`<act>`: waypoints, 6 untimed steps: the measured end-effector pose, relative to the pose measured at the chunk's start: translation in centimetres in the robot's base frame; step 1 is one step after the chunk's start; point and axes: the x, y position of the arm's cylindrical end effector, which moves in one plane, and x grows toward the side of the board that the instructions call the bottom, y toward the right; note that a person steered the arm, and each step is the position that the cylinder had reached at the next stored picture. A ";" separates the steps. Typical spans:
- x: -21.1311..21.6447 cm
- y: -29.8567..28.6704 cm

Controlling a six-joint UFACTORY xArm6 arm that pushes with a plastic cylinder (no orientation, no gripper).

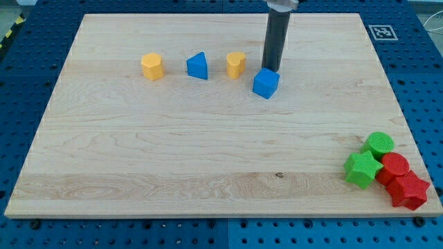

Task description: Slide the blue cube down a bit left

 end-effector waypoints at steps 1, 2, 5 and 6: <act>0.7 0.0; 1.3 -0.1; 2.3 -0.8; 3.5 -0.4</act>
